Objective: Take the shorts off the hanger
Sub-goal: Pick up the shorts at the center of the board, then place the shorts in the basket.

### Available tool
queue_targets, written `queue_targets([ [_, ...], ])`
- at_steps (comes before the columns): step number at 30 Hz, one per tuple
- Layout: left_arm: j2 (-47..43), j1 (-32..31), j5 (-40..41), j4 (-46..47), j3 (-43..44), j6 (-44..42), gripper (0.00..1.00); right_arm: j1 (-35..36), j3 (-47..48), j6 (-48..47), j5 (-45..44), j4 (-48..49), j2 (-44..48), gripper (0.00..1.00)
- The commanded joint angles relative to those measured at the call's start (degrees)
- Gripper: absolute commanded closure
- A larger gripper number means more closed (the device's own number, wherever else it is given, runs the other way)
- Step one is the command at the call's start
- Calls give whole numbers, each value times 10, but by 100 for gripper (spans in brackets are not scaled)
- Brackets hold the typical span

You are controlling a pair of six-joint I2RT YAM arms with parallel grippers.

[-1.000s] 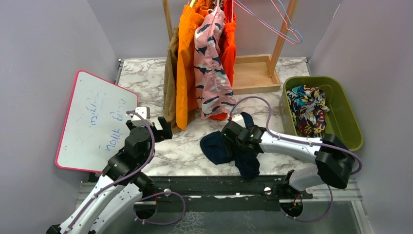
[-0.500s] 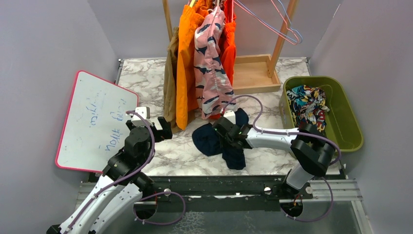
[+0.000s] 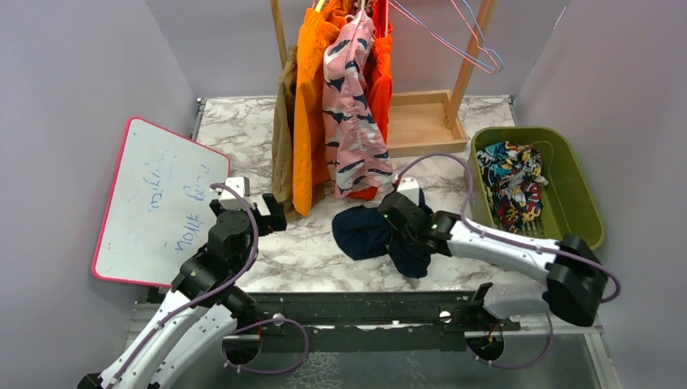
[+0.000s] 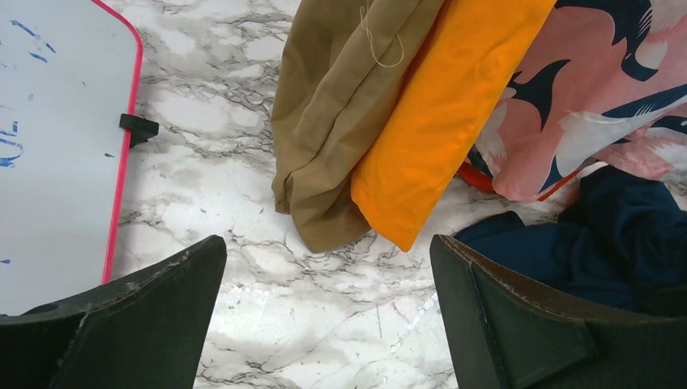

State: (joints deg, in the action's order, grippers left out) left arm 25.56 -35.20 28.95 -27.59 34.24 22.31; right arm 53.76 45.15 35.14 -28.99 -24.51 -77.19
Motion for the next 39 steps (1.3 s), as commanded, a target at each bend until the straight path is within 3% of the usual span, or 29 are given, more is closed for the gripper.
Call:
queue_targets([
  [1,-4,3,-8,3,-4,5,1,-10,17,-15,-49,-40,78,99],
  [11,-1,4,-12,3,-4,4,1,-29,105,-53,-118,-123,178,99],
  [16,0,4,-15,3,-4,4,1,-48,210,-145,-205,-124,190,99],
  [21,1,4,-16,3,-4,4,1,-124,293,-290,-230,-44,169,99],
  [29,1,4,-16,3,-4,4,1,-249,429,-394,-205,33,124,99],
  [34,2,4,-17,3,-4,4,1,-290,534,-492,-226,64,81,99],
  [39,-1,4,-17,3,-4,3,1,-311,538,-565,-264,154,91,99],
])
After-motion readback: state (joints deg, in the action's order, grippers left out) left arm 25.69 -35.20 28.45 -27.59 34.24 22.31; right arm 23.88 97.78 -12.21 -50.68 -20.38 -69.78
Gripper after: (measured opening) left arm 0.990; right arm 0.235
